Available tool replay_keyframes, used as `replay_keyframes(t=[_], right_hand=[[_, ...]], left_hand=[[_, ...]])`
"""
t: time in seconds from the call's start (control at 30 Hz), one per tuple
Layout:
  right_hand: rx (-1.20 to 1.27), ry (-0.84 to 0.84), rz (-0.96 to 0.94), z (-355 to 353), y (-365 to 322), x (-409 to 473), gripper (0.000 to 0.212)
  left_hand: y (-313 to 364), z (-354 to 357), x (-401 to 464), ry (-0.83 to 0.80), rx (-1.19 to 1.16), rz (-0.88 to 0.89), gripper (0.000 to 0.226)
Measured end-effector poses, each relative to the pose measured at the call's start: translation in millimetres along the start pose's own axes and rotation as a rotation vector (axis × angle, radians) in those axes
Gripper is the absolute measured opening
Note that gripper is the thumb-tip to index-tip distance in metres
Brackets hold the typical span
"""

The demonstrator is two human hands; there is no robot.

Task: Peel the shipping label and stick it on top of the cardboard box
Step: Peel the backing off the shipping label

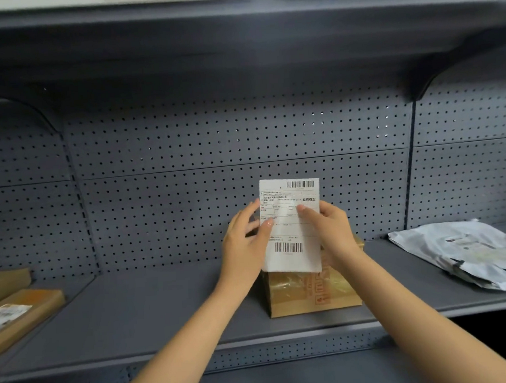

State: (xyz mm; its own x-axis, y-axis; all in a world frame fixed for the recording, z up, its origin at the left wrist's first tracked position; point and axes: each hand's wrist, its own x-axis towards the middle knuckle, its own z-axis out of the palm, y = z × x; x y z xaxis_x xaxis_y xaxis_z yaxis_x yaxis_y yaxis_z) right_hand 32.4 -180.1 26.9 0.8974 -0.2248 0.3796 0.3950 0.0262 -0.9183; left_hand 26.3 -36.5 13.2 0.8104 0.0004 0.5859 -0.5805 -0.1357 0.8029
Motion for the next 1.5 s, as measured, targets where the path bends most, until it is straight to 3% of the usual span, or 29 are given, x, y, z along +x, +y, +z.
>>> replay_keyframes(t=[0.27,0.4,1.5], right_hand=[[-0.057,-0.122,-0.019,-17.0,-4.0,-1.2,0.010],[-0.120,-0.164,-0.020,-22.4,-4.0,1.8,0.011],[-0.239,-0.241,-0.024,-24.7,-7.0,14.0,0.007]], left_hand=[[17.6,-10.5,23.0,0.089,-0.150,-0.154,0.025],[19.5,-14.7,26.3,0.027,-0.198,-0.222,0.016],[17.4,-33.6,33.4,-0.179,-0.117,-0.167,0.020]])
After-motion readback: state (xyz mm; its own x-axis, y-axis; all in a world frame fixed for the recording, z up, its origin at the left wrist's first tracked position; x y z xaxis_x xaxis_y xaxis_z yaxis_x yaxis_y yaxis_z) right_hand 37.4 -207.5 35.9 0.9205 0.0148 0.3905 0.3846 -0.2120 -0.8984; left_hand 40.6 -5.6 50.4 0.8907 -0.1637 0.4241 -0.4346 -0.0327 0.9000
